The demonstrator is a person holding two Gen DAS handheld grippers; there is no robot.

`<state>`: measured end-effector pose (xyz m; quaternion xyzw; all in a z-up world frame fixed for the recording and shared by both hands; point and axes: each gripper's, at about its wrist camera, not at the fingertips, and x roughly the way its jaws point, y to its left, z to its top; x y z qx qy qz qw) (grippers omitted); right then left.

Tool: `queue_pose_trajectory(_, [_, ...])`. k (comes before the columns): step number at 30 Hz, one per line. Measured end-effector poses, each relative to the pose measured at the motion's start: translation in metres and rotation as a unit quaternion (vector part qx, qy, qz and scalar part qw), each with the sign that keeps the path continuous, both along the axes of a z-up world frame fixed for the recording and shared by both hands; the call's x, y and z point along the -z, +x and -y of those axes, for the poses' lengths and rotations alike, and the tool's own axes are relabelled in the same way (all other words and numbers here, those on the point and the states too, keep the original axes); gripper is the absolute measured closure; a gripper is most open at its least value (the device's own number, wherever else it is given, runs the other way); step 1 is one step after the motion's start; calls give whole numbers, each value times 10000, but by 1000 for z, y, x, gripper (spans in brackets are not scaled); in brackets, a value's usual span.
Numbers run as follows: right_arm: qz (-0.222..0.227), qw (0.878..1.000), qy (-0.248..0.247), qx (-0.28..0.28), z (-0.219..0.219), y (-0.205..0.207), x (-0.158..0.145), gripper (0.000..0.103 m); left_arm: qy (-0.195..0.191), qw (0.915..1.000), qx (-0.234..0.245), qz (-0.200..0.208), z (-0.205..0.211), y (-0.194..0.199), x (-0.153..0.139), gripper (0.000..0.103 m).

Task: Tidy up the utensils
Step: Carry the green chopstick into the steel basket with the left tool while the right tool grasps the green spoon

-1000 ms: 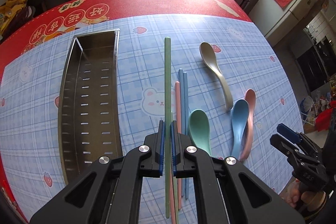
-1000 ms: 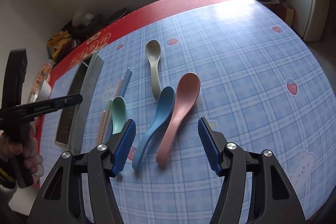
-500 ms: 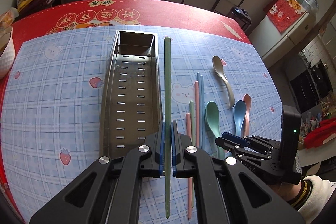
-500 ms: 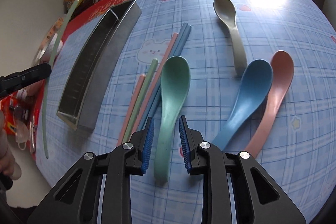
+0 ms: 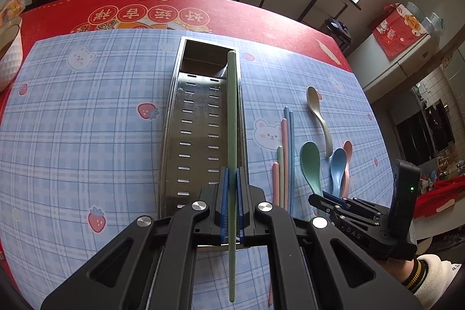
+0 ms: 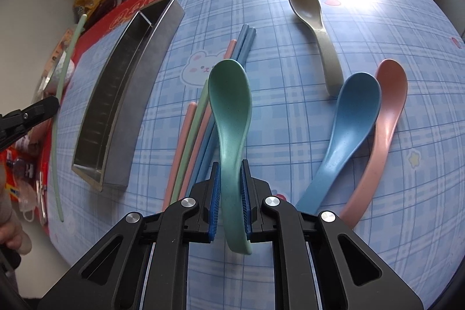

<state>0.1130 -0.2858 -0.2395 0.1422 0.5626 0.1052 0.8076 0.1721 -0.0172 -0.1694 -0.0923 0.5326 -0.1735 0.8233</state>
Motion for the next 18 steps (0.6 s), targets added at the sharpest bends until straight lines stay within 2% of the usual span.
queue_pose_trajectory(6, [242, 9989, 287, 265, 13, -2, -18, 90, 115, 9997, 2, -193, 10, 39, 14, 98])
queue_pose_trajectory(11, [339, 9979, 373, 402, 19, -8, -25, 90, 401, 9982, 49, -451, 21, 77, 39, 98])
queue_pose_trajectory(18, [280, 9962, 418, 707, 36, -16, -22, 90, 528, 9950, 242, -809, 32, 93, 68, 97])
